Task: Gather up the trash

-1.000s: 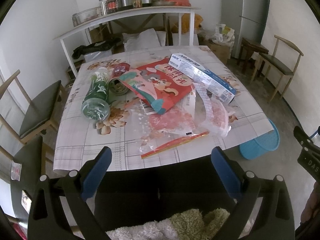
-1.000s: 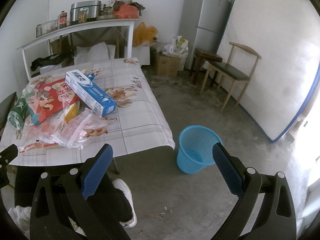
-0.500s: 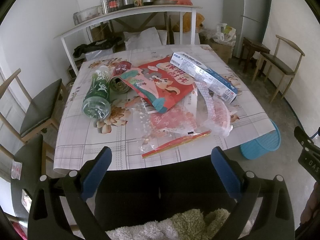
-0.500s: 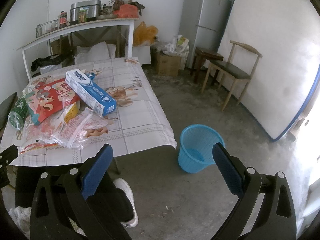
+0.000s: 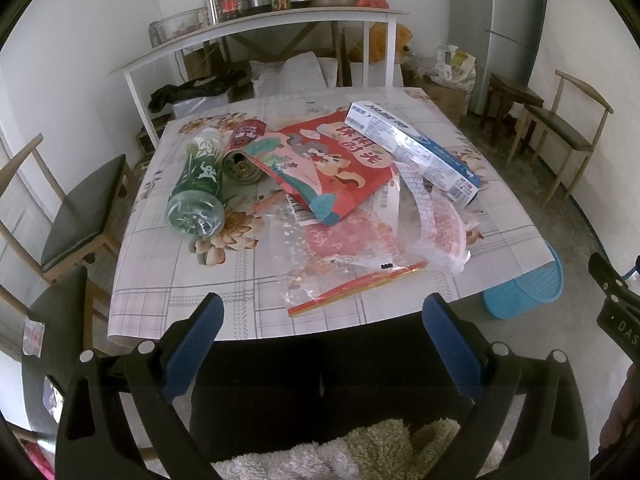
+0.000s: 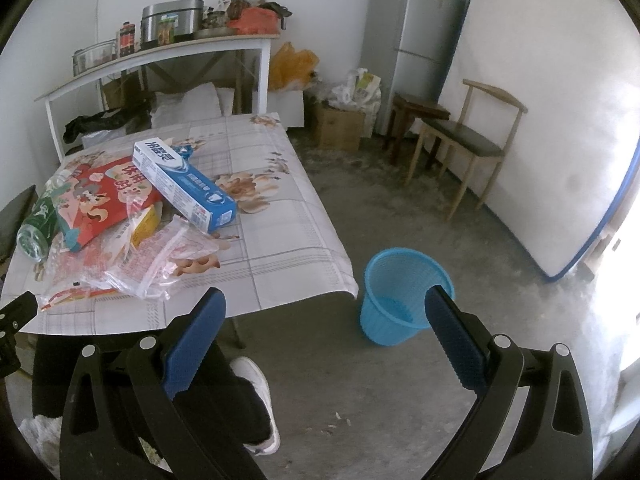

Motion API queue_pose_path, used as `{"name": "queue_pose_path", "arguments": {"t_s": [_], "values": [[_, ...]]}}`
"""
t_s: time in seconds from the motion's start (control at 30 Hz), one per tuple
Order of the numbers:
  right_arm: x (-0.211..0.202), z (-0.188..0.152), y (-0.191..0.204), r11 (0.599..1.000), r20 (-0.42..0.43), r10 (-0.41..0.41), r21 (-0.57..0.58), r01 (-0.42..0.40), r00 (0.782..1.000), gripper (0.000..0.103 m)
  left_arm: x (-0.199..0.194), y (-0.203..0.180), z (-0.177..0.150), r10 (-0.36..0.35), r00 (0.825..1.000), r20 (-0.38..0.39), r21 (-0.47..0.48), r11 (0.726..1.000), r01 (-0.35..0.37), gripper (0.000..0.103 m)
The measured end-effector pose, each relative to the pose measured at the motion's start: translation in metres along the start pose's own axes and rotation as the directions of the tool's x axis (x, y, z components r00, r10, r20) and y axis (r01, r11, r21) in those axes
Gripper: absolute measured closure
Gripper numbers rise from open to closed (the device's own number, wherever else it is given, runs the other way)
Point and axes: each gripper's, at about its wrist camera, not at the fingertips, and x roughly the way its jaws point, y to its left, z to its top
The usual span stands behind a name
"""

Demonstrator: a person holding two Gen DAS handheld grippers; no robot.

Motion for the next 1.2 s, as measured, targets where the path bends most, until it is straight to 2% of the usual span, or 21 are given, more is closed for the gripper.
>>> {"name": "queue_pose_path", "arguments": {"t_s": [0.4,0.6,0.77,0.93,1.03,1.13,1.2], "values": [[0.006,0.005,0.007,1.000,0.001,0.014,0.004,-0.014,1.000,0.008,0.011,0.018,0.010,-0.001,1.000,-0.010,-0.055,0.998,0.000,0.006],[0.016,0.025,0.016,0.999,0.014,0.052,0.009,-0.053,0.999,0.008,0.019,0.036,0.022,0.016,1.000,-0.017,-0.103,0.995,-0.017,0.006],[0.025,0.043,0.031,0.994,0.055,0.104,0.007,-0.105,0.993,0.008,0.017,0.061,0.028,0.015,0.998,0.064,-0.123,0.992,-0.007,0.006],[0.033,0.050,0.048,0.983,0.099,0.182,-0.037,-0.179,0.978,0.008,0.020,0.087,0.021,-0.067,0.989,0.133,-0.169,0.982,0.089,0.006],[0.039,0.050,0.056,0.969,0.108,0.245,-0.062,-0.239,0.964,0.008,0.026,0.098,0.016,-0.174,0.972,0.161,-0.163,0.966,0.200,0.006],[0.047,0.054,0.065,0.964,0.096,0.261,-0.075,-0.254,0.961,0.008,0.030,0.100,0.018,-0.217,0.958,0.189,-0.140,0.959,0.245,0.006],[0.050,0.056,0.067,0.962,0.089,0.270,-0.072,-0.264,0.959,0.008,0.031,0.100,0.023,-0.261,0.940,0.219,-0.118,0.949,0.291,0.006]]}}
